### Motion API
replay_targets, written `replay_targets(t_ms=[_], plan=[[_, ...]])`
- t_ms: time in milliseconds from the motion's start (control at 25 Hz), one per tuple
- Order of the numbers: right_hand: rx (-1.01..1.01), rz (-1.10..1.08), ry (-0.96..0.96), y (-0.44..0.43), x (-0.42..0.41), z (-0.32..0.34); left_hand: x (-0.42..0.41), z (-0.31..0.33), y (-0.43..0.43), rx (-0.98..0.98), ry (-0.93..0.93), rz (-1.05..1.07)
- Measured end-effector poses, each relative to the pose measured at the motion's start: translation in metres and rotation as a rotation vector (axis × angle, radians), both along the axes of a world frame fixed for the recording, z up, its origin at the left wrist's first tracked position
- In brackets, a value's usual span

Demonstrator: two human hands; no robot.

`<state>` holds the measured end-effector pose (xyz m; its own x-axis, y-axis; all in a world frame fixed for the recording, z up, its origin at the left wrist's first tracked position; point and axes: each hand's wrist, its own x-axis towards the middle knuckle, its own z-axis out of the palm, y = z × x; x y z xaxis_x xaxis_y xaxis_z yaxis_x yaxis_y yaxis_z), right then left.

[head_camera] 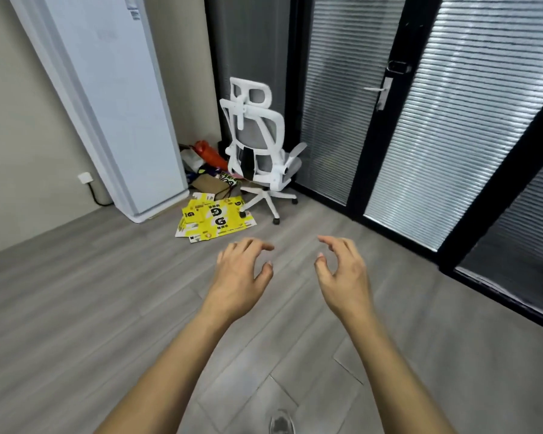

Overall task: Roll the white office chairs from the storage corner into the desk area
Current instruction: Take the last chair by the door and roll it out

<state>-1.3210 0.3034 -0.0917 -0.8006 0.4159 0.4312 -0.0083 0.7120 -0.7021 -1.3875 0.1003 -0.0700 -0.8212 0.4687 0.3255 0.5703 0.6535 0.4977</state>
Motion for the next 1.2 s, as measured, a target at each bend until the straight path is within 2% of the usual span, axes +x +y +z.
replay_targets(t_ms=[160,400,640,920,1080,1200], plan=[[-0.026,0.069,0.029,0.037,-0.193,0.006,-0.167,0.007,0.033,-0.034,0.002,0.049],[0.021,0.198,0.045,0.053,-0.461,0.011,-0.409,0.002,0.033,-0.014,0.015,0.157],[0.005,0.134,0.024,0.076,-0.718,-0.003,-0.684,-0.013,0.042,-0.014,0.009,0.145],[-0.024,-0.032,-0.056,0.139,-0.938,-0.001,-0.946,-0.006,0.102,-0.005,-0.028,0.044],[-0.034,-0.091,-0.052,0.188,-1.074,-0.027,-1.083,-0.026,0.144,-0.092,-0.018,0.016],[0.018,-0.143,-0.186,0.217,-1.158,-0.054,-1.168,-0.038,0.168,-0.144,-0.071,-0.011]])
